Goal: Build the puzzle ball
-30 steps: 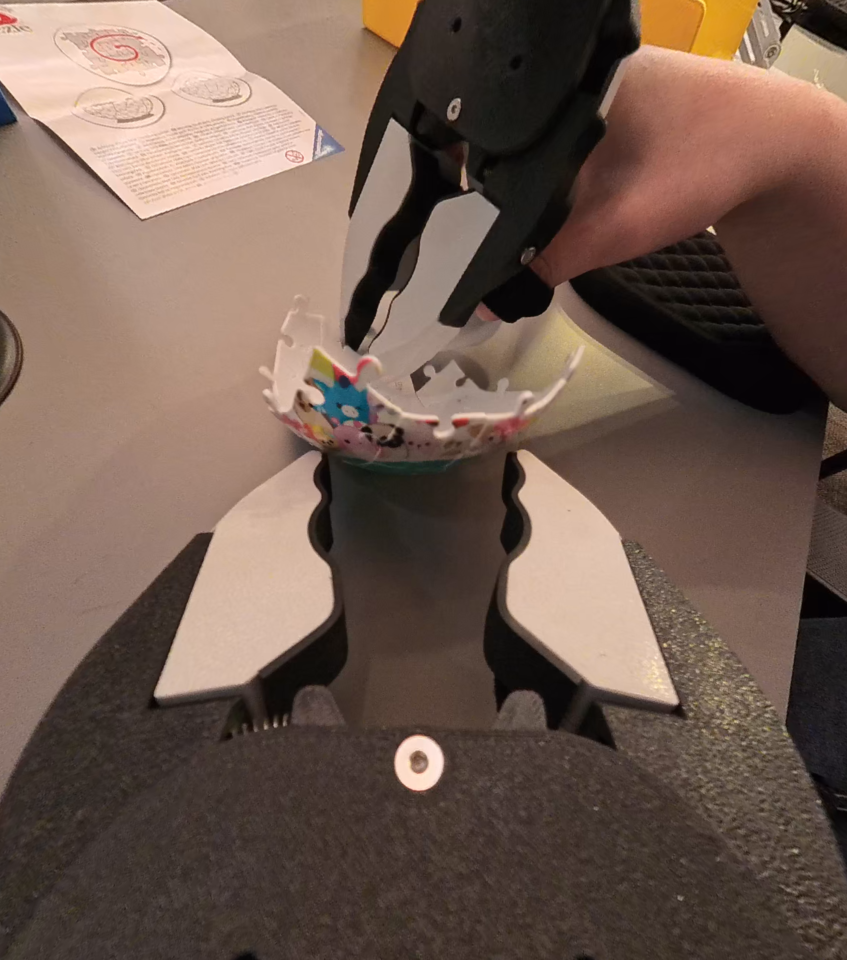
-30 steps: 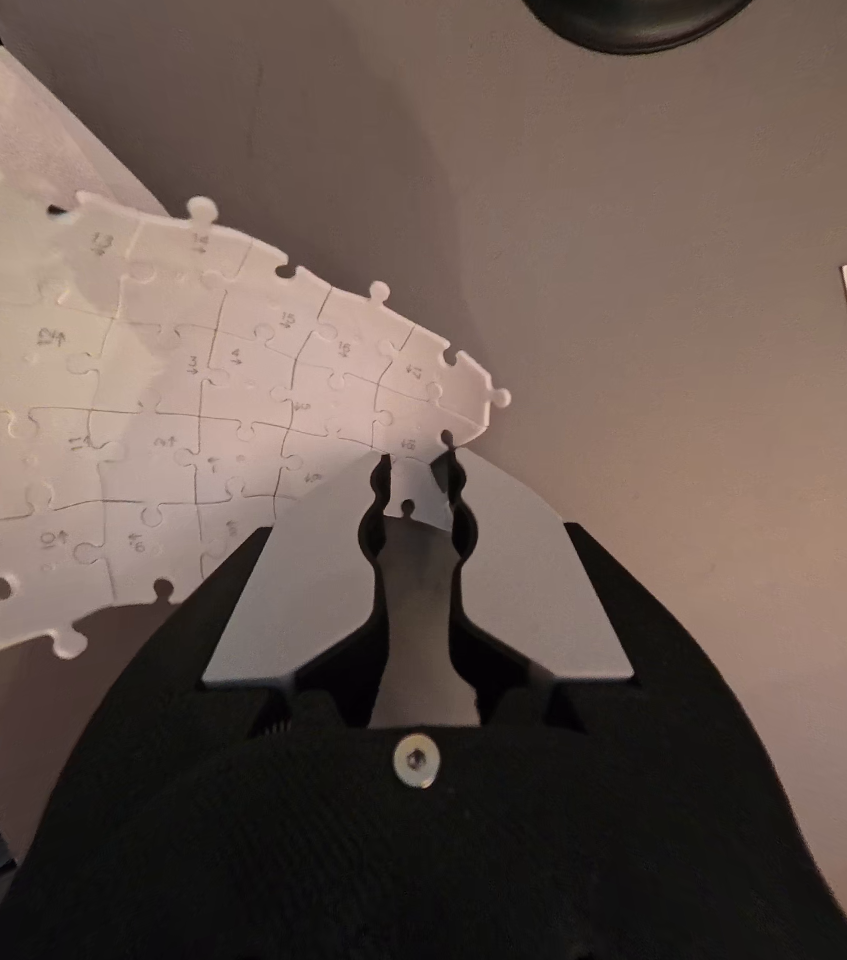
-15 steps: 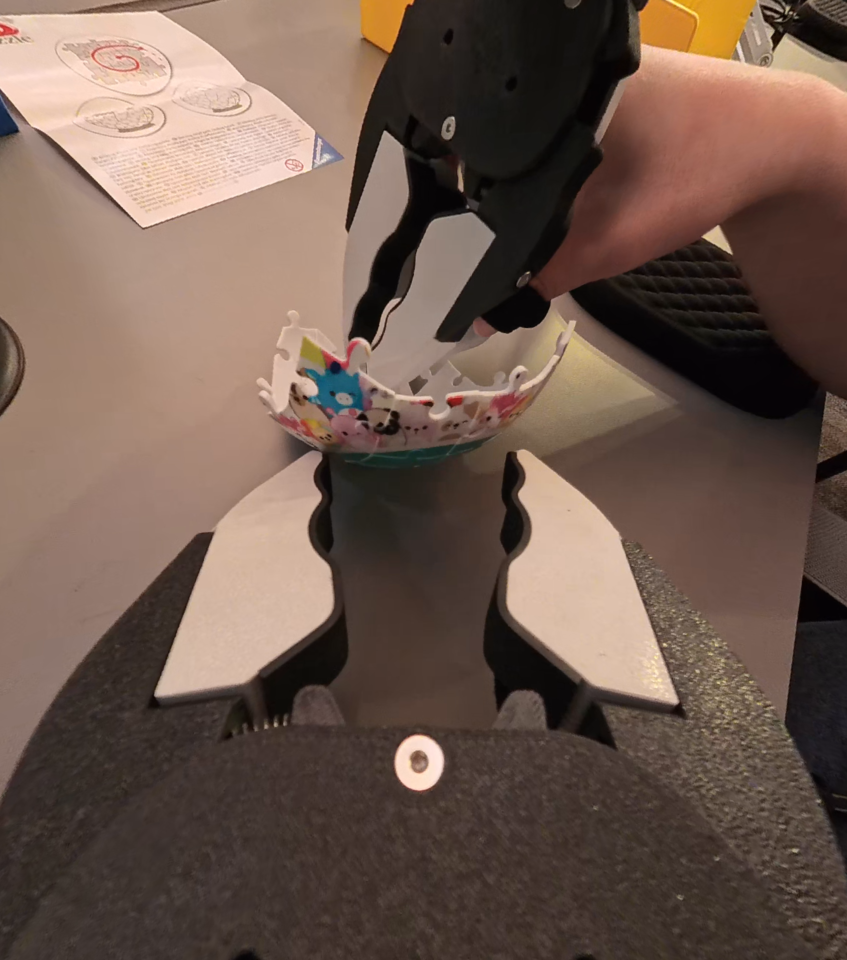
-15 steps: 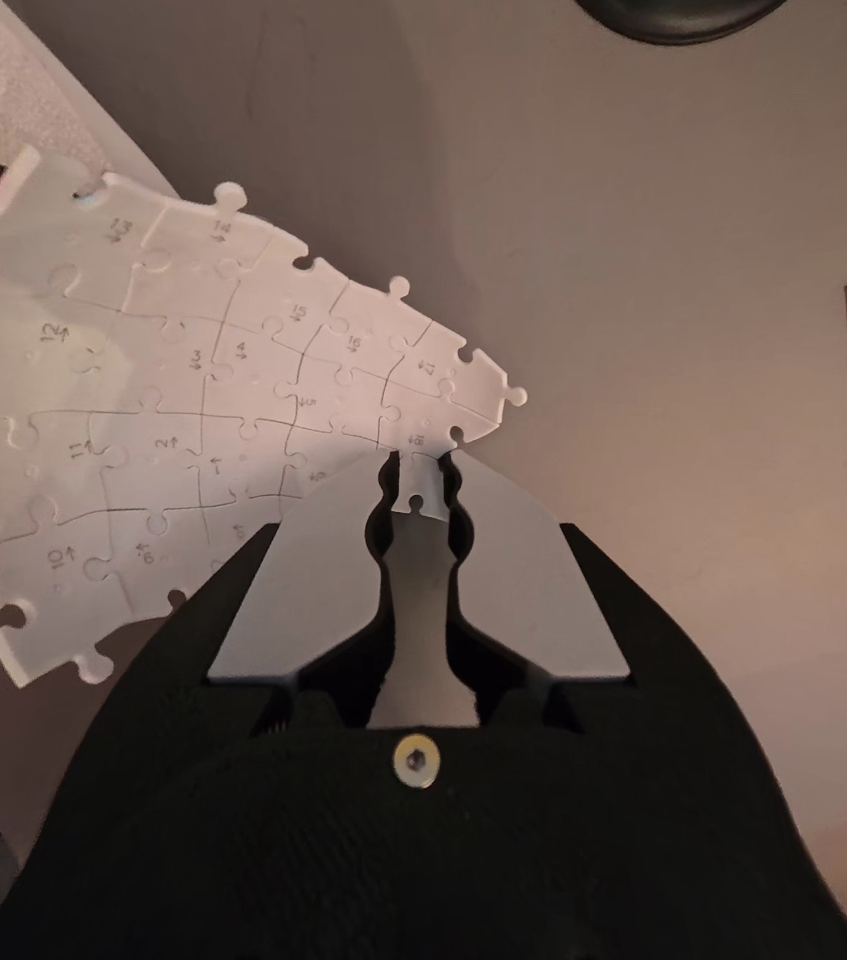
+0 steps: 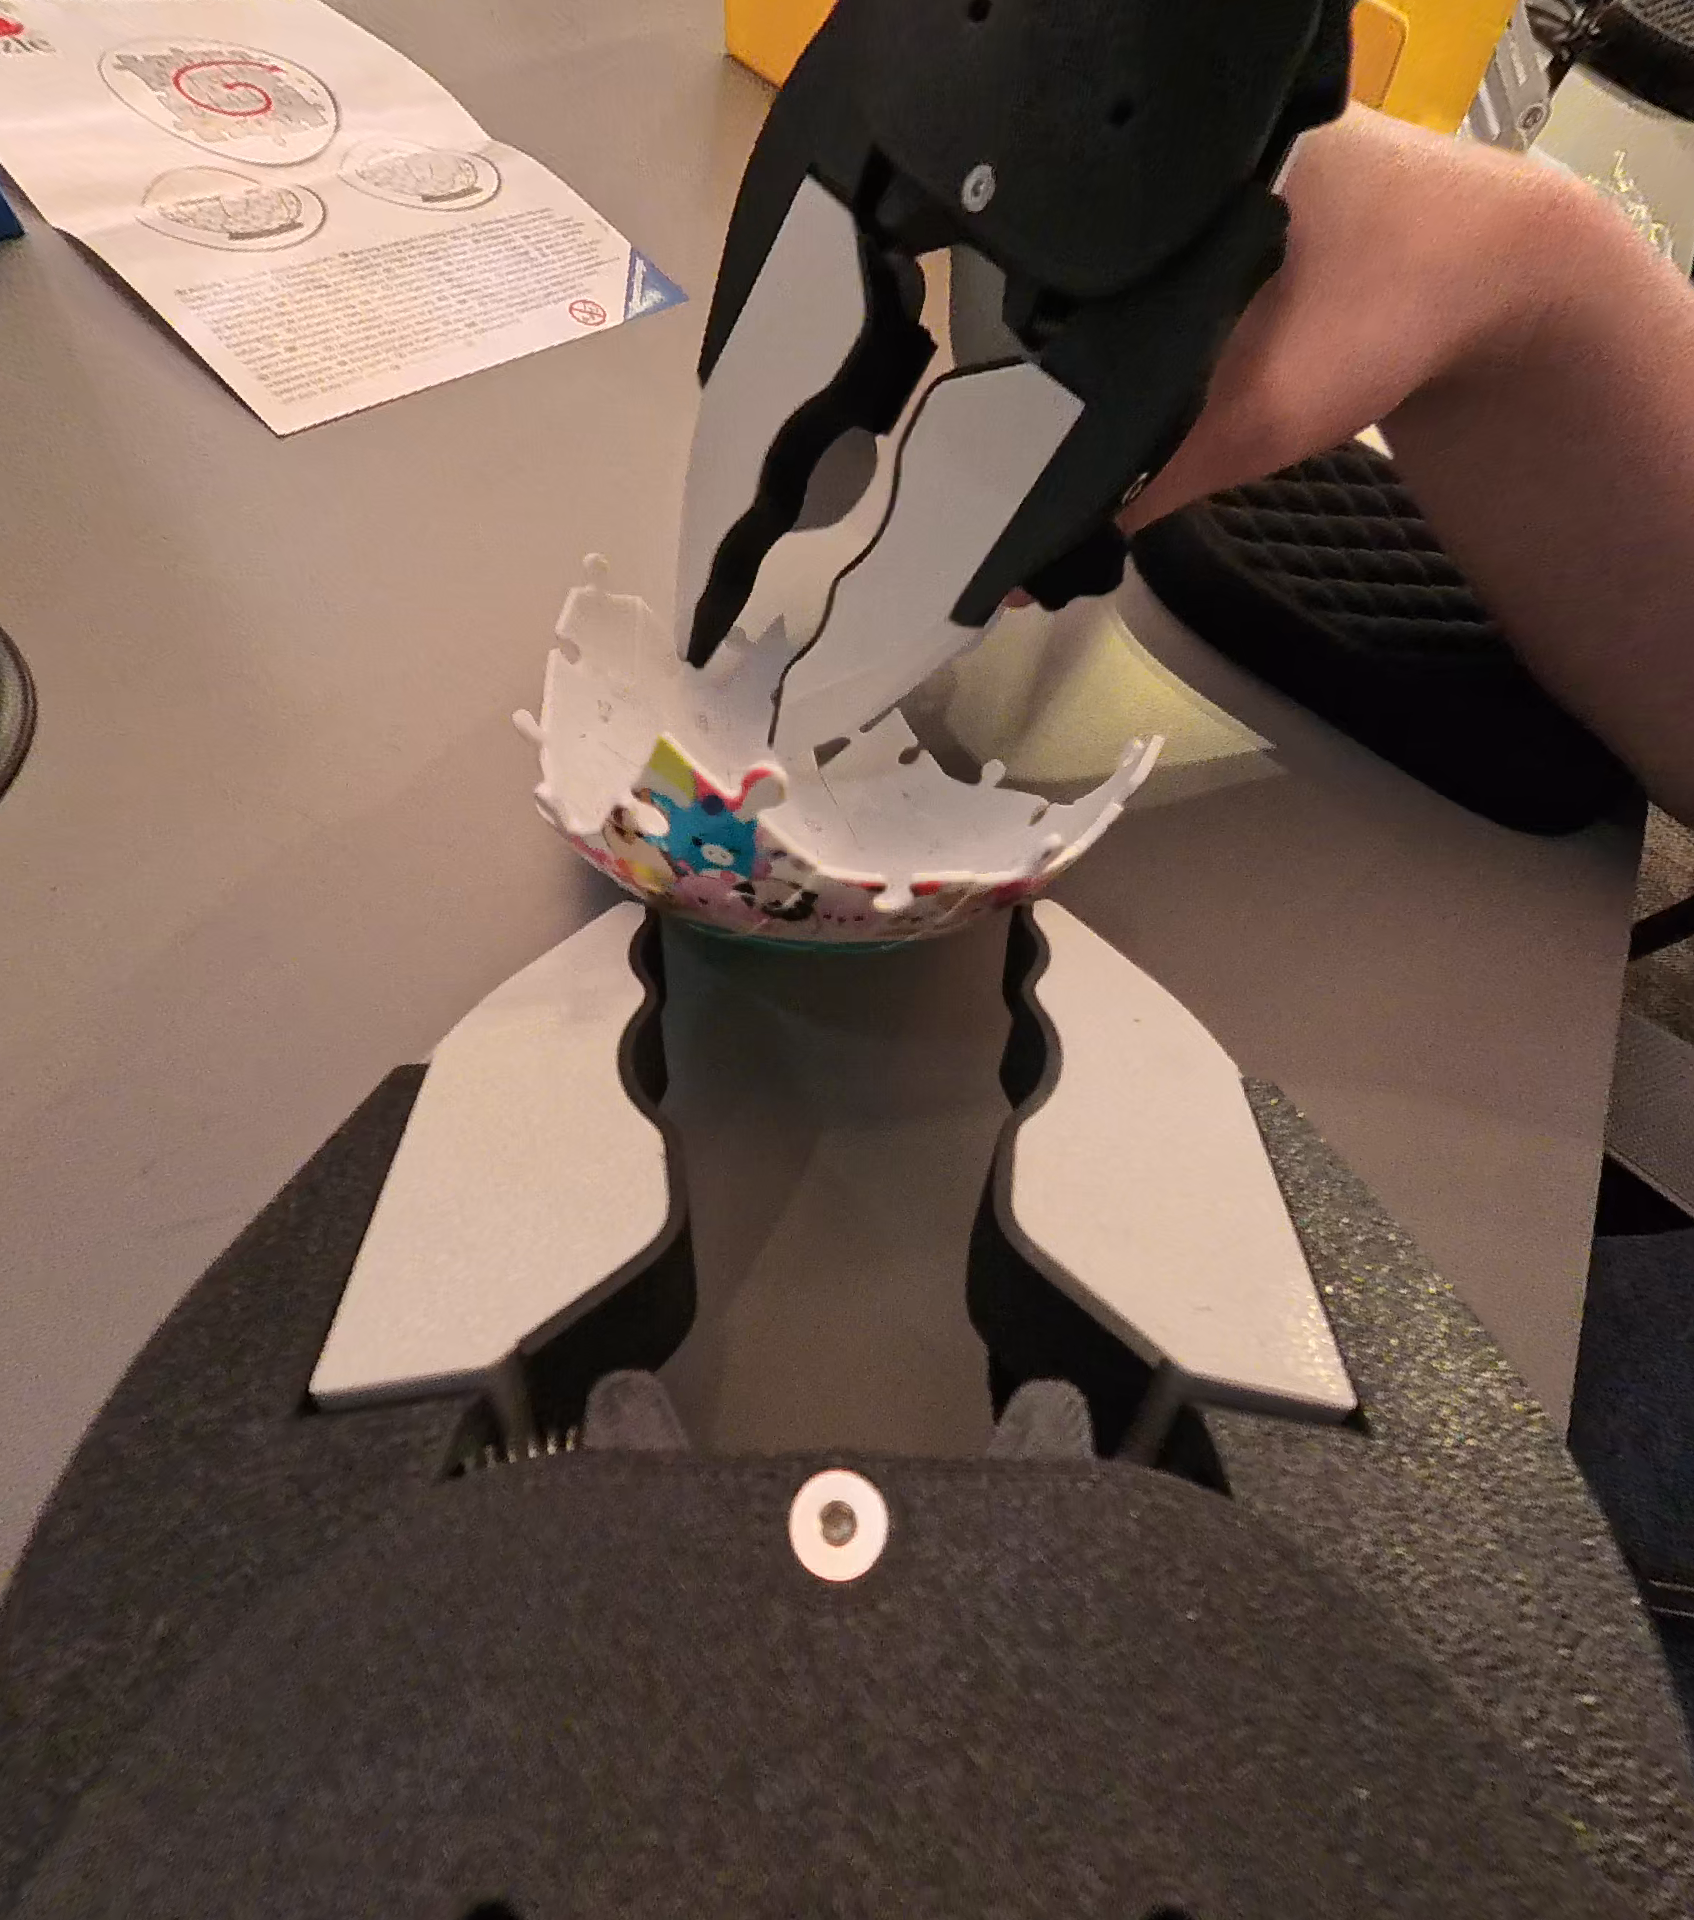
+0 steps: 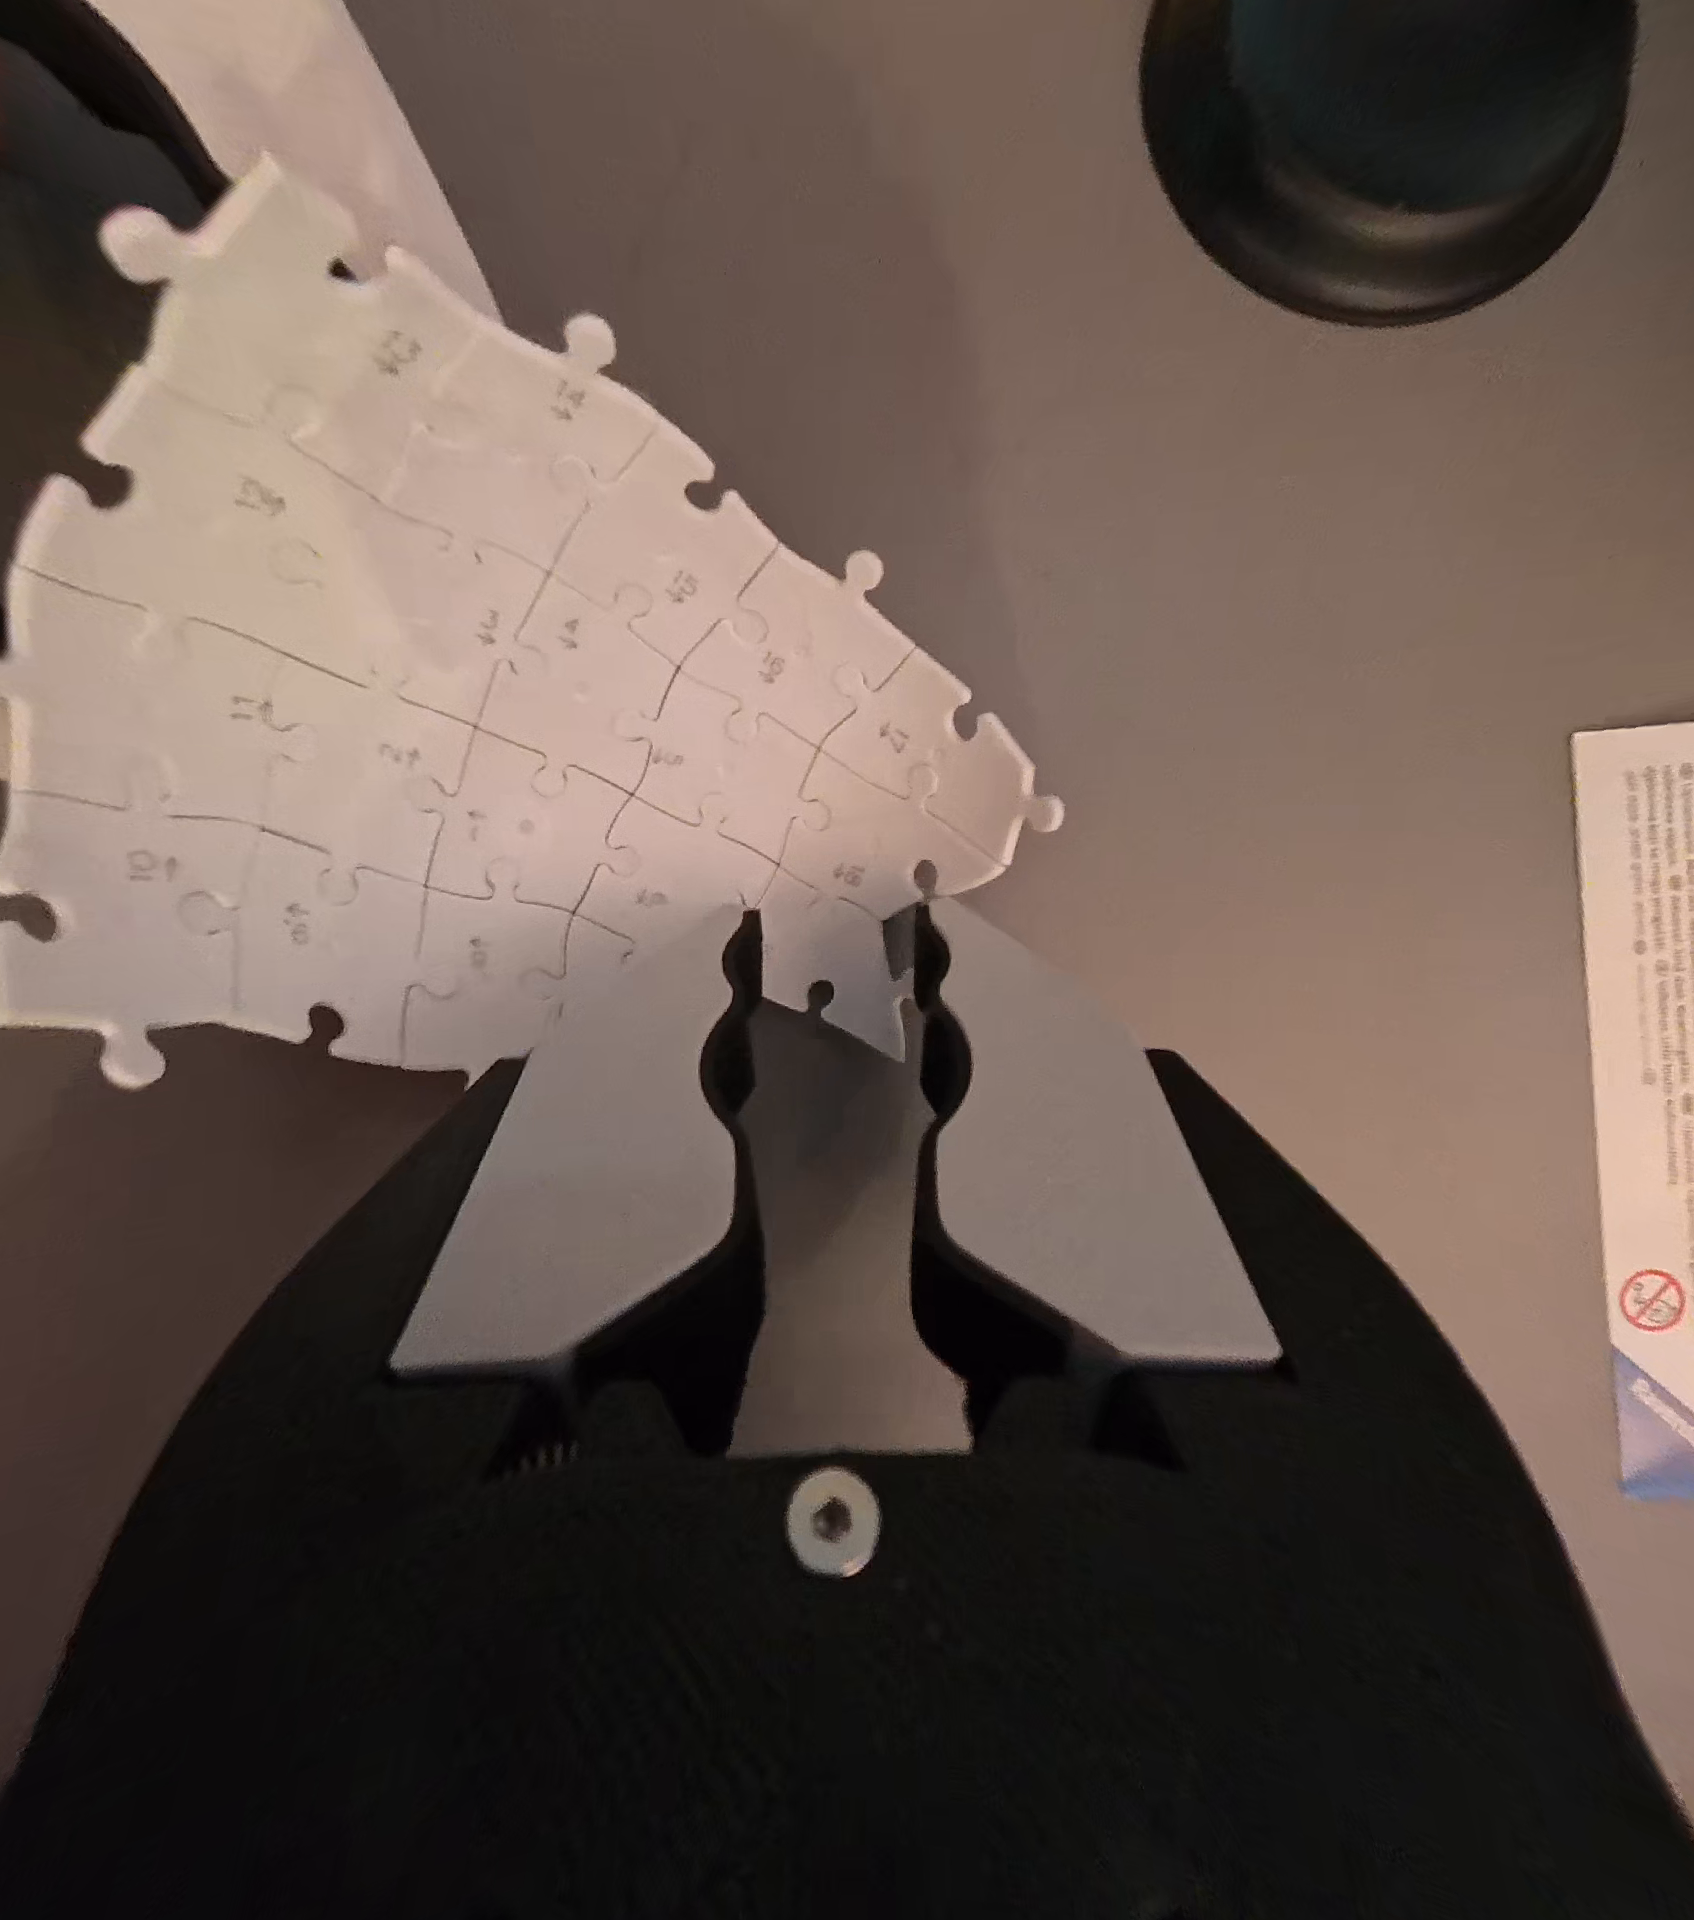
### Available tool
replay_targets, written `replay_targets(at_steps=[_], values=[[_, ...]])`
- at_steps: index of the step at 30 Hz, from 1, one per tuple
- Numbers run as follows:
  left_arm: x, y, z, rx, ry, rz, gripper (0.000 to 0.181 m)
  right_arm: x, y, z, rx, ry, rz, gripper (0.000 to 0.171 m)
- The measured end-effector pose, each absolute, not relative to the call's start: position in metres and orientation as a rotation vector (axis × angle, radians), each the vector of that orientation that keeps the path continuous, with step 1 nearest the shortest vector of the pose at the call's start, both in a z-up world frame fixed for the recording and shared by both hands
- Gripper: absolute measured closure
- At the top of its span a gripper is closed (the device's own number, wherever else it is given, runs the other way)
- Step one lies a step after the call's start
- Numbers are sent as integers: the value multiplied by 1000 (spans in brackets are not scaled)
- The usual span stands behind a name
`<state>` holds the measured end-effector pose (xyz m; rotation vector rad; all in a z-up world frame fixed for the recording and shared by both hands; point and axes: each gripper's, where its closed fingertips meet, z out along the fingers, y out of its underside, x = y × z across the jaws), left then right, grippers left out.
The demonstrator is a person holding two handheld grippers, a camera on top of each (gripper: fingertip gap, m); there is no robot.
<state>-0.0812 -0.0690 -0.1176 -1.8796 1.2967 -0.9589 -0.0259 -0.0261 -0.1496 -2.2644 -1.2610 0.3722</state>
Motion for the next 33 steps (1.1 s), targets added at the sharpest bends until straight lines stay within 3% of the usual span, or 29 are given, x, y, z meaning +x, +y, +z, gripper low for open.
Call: replay_targets(at_steps=[4,8,19,33], values=[[-80,-68,-119,-1882,1294,-965,118,-22,-24,-136,-2211,-1229,374,144],[-79,-68,-120,-1884,1295,-963,118,-19,-25,-124,-2131,-1236,350,170],[-77,-68,-117,-1873,1292,-976,119,-18,-21,-152,-2257,-1282,266,170],[-69,-66,-112,-1855,1291,-999,119,-15,-22,-157,-2385,-1084,568,170]])
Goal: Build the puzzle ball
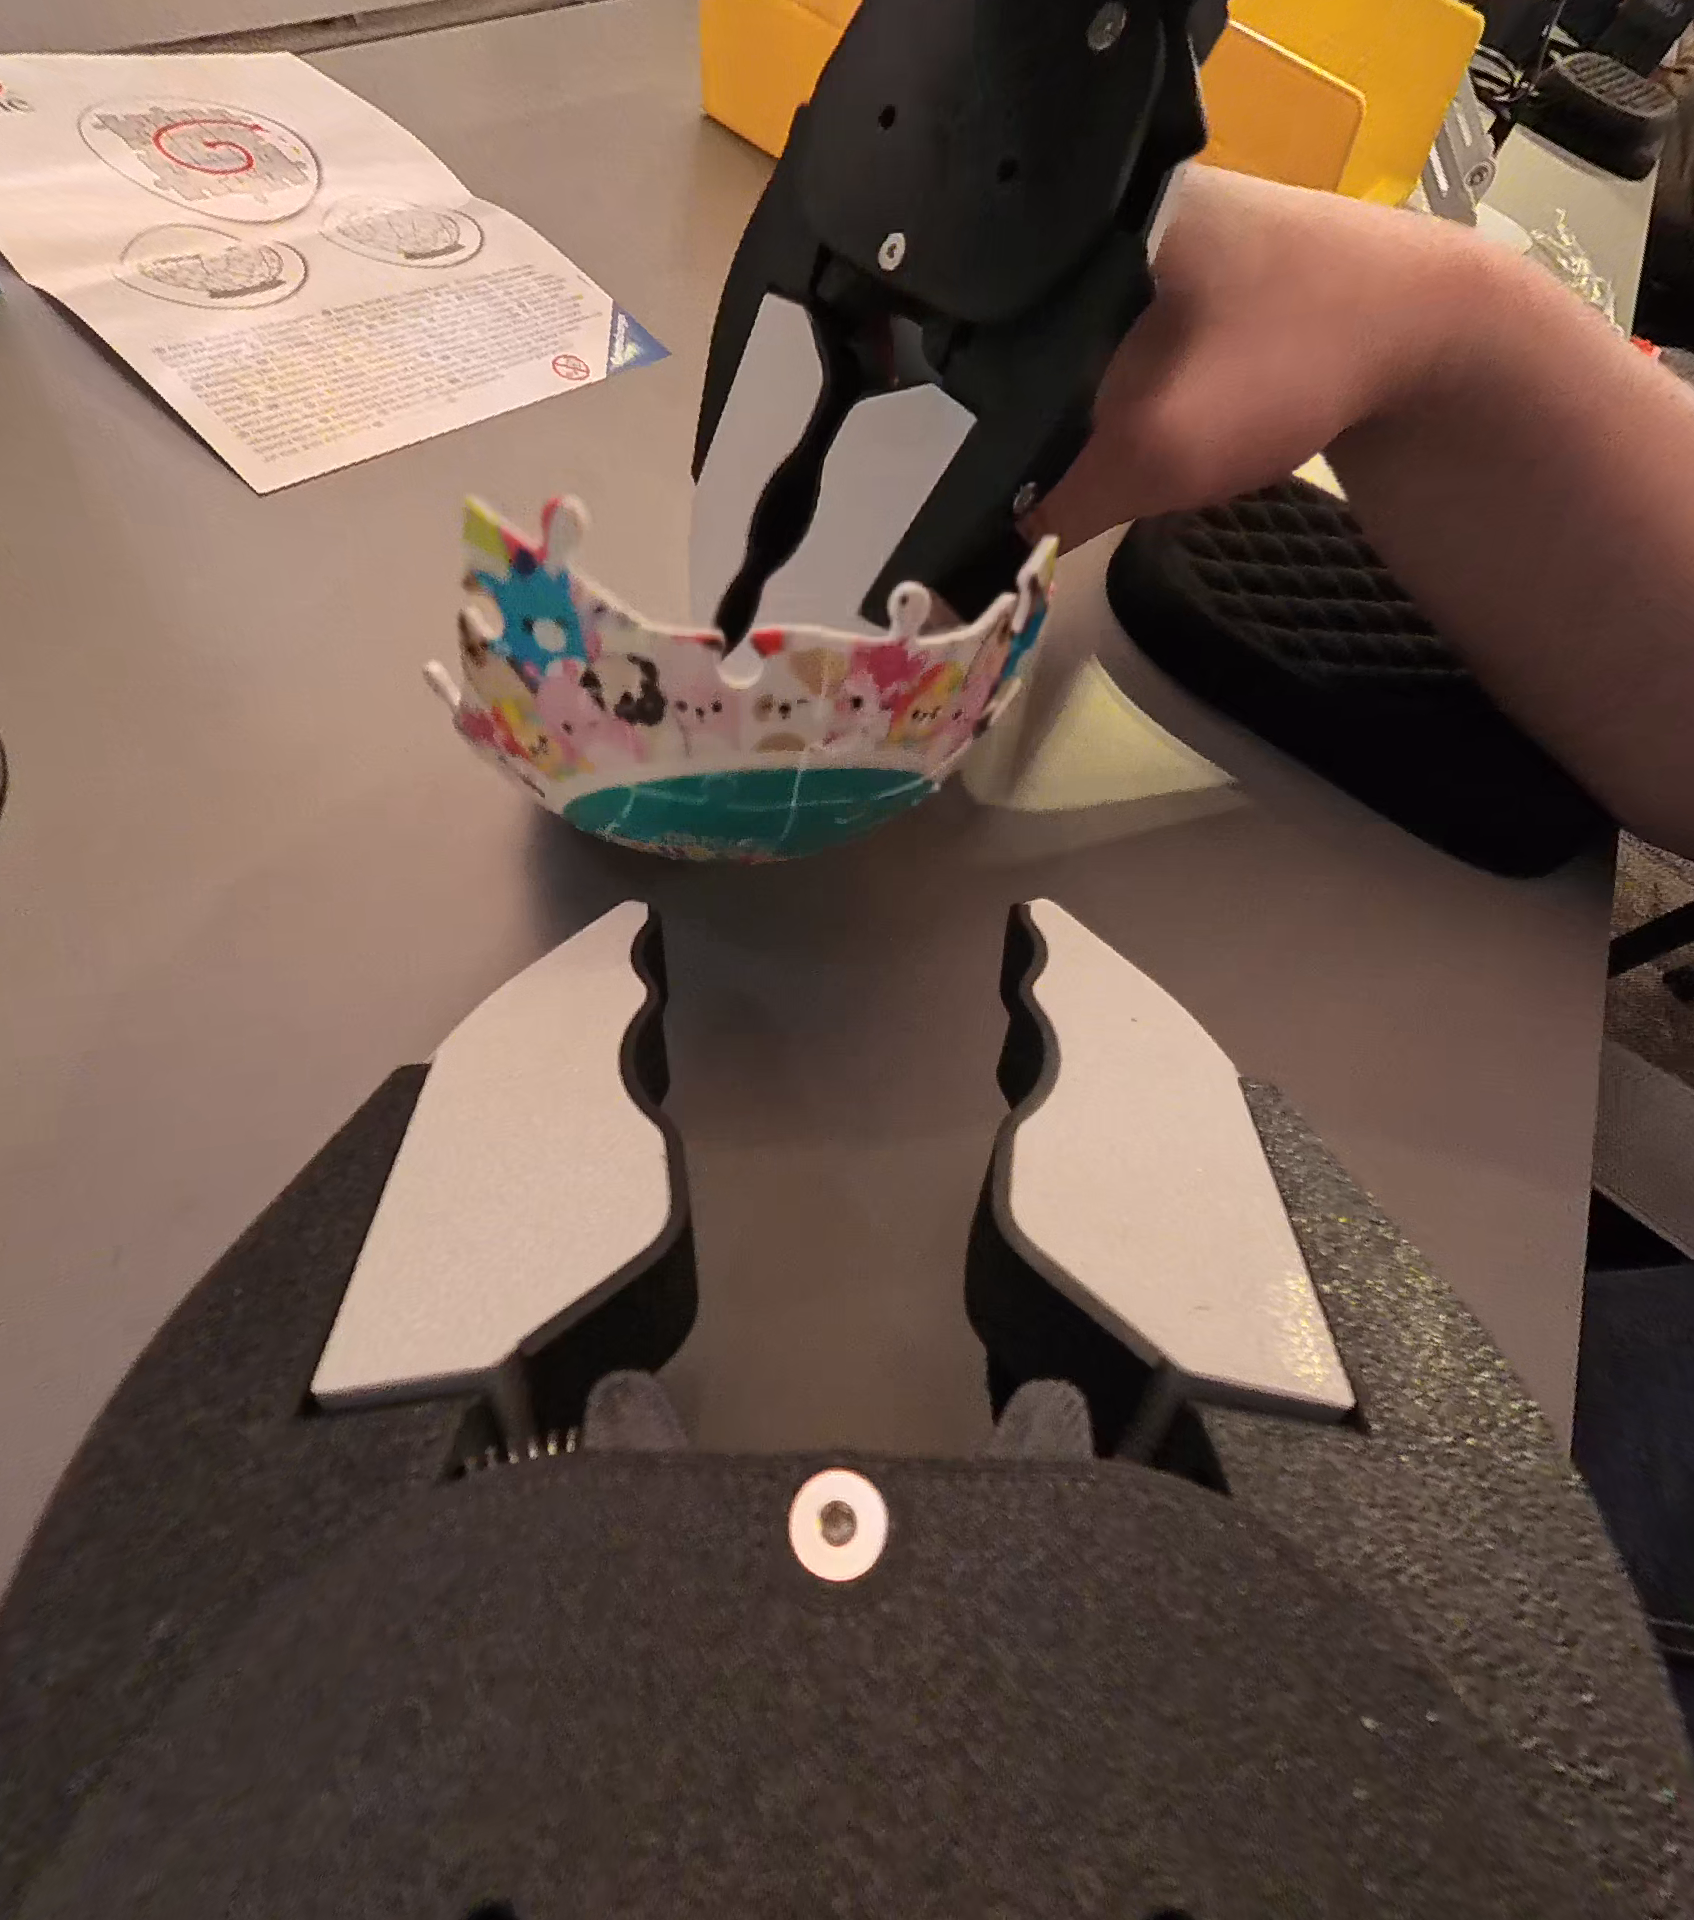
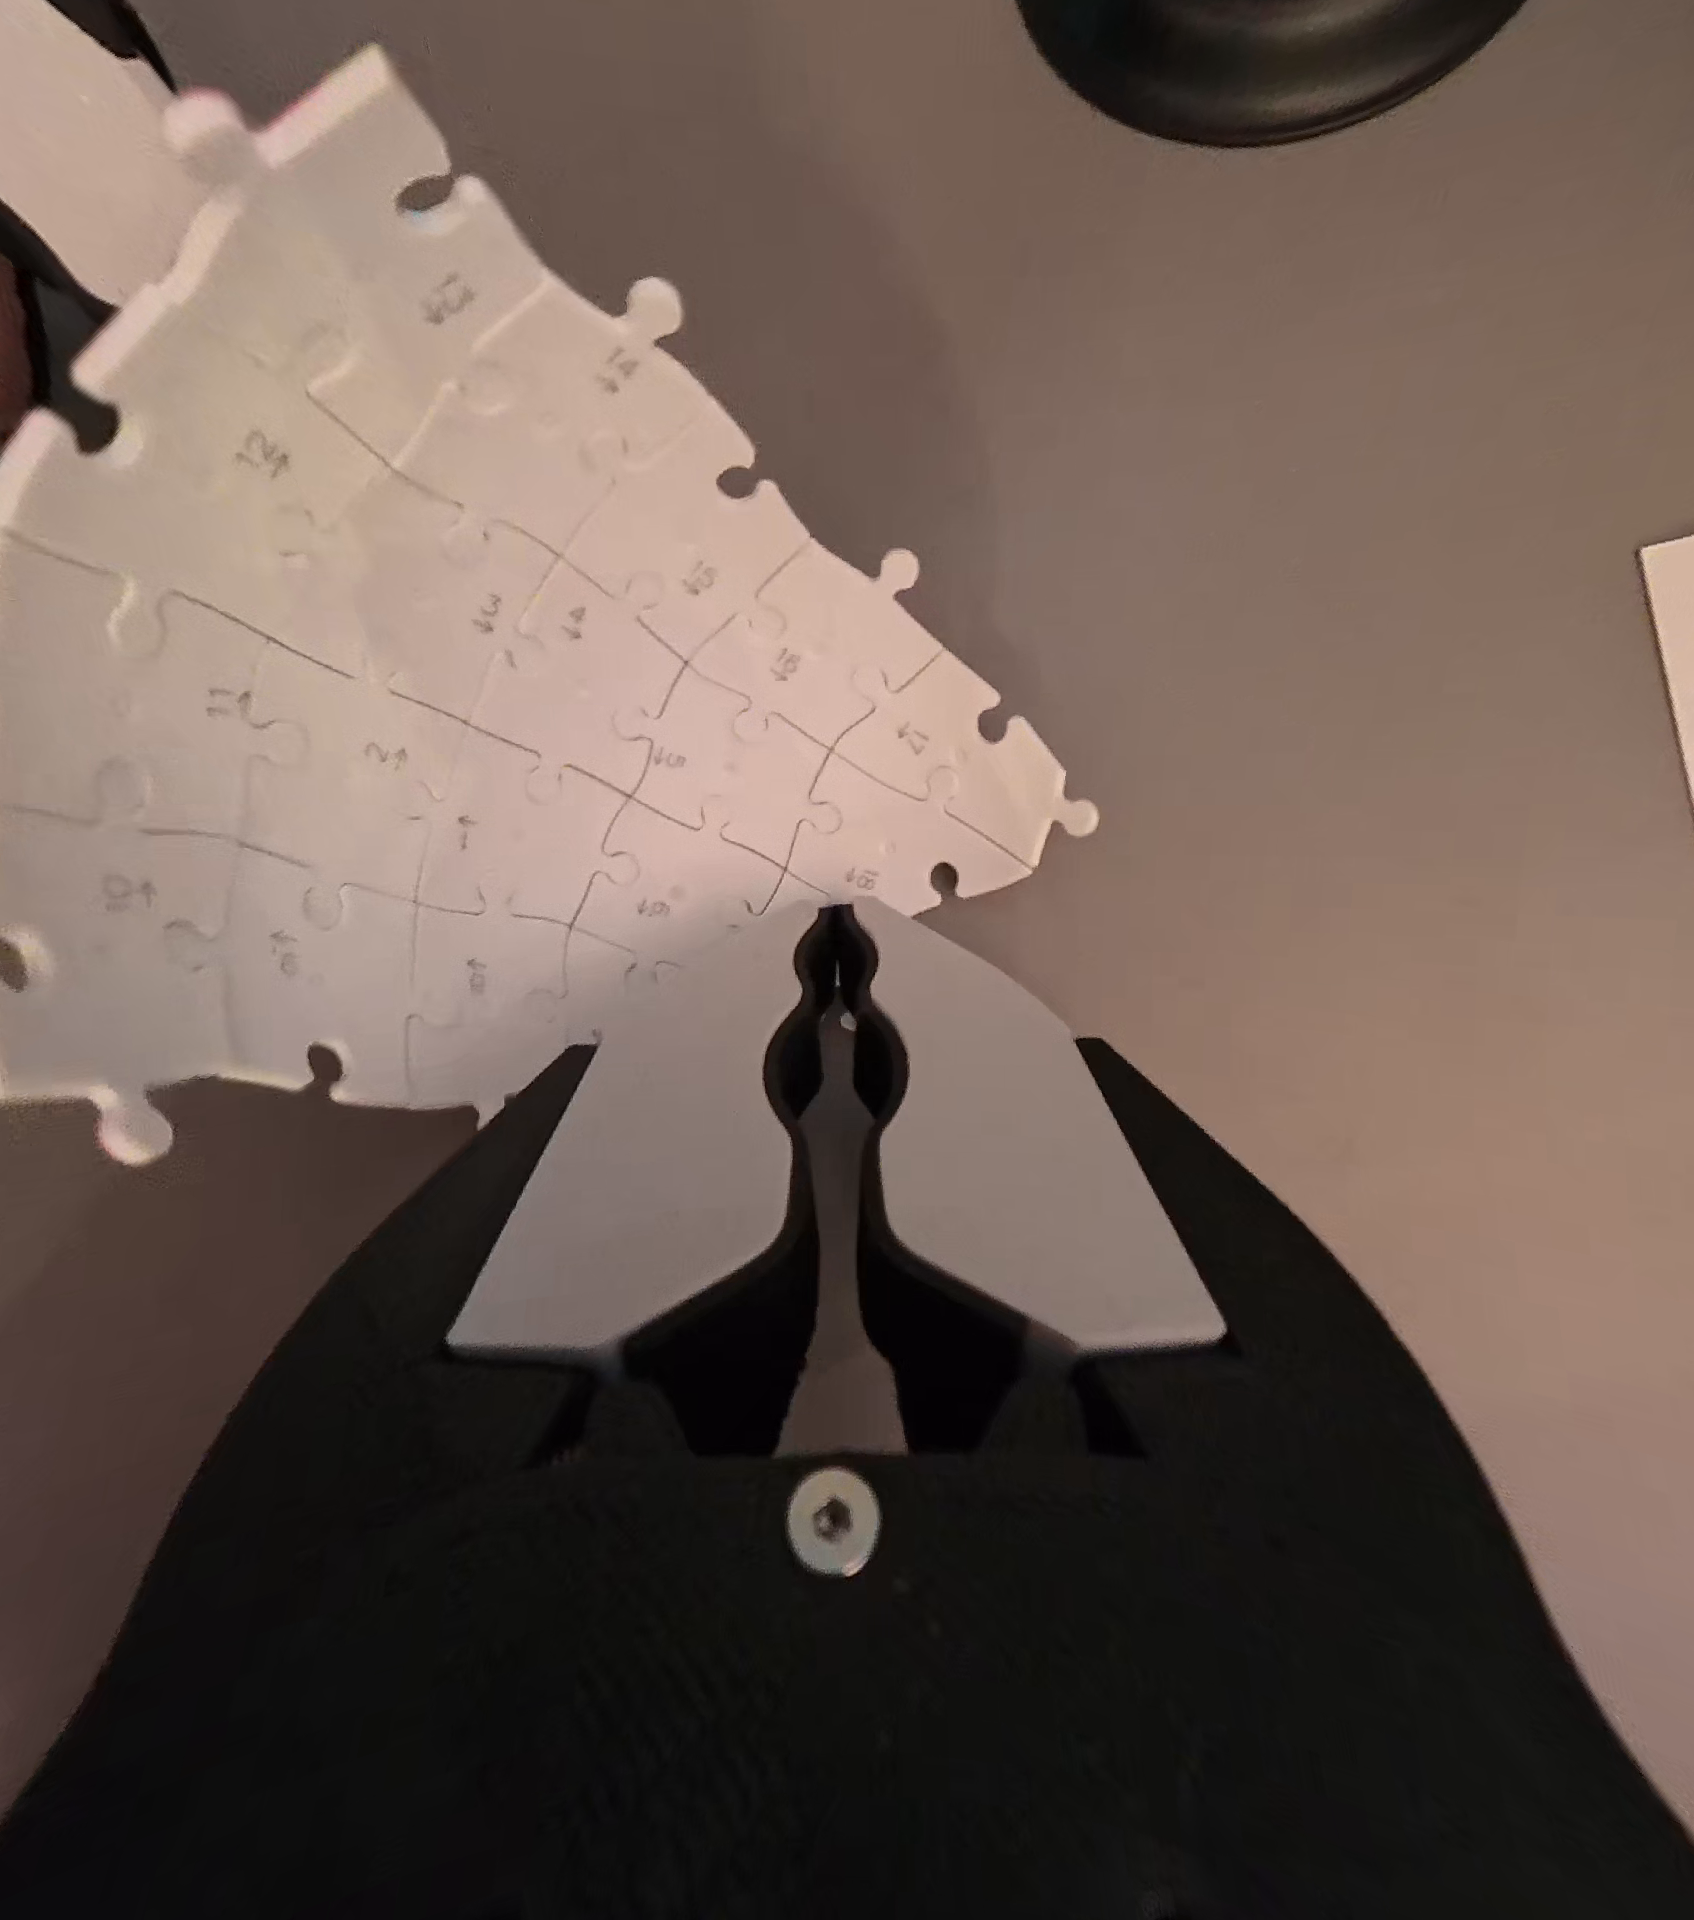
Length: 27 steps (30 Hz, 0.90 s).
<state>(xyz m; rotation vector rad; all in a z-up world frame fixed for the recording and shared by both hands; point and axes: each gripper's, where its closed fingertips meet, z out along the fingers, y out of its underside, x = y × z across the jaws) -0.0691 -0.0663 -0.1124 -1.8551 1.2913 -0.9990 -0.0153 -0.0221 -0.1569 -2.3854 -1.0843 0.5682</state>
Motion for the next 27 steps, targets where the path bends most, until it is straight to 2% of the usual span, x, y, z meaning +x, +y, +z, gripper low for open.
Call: replay_targets(at_steps=[15,27], values=[[-66,-61,-115,-1871,1277,-985,119,-16,-29,-154,-2326,-1090,718,170],[-63,-61,-115,-1867,1282,-997,120,-4,-20,-156,-2387,-988,679,170]])
